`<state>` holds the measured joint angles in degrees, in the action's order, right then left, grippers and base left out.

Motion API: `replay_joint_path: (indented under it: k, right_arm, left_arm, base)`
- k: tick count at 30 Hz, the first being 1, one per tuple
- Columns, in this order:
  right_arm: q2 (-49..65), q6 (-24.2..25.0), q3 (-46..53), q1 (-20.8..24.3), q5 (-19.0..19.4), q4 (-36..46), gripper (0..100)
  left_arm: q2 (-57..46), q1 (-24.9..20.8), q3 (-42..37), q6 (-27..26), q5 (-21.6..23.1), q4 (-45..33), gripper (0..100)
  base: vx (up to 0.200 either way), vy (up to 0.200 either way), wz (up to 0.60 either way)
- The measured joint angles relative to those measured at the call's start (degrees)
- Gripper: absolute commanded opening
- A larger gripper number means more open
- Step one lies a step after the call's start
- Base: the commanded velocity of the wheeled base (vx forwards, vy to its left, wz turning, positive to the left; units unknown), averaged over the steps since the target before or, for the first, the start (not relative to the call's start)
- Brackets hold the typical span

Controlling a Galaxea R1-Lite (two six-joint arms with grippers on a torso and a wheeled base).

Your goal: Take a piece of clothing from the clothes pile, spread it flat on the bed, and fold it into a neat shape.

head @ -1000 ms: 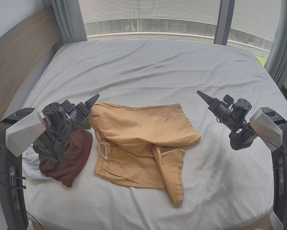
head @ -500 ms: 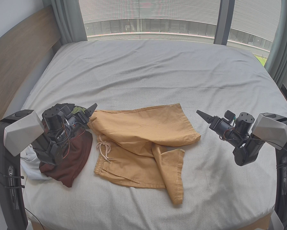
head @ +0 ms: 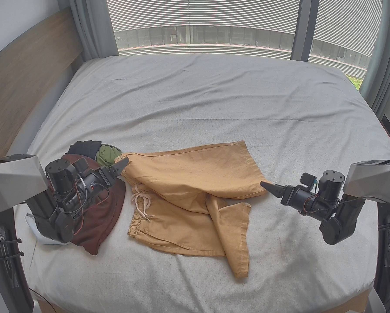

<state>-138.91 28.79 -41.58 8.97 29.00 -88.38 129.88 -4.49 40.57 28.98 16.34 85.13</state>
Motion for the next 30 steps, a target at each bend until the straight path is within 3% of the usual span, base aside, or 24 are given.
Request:
replay_joint_path:
  k: [20, 30]
  right_arm:
    - [-8.1, -0.5, 3.7, 5.5, 0.3, 0.0, 100]
    - [-10.0, 6.7, 3.4, 9.6, 0.3, 0.0, 100]
  left_arm:
    - [0.1, -2.9, -3.9, -0.2, 2.2, 3.3, 100]
    - [0.5, -3.6, -3.6, 0.0, 2.2, 3.3, 100]
  base:
    - [0.000, 0.000, 0.00]
    - [0.000, 0.000, 0.00]
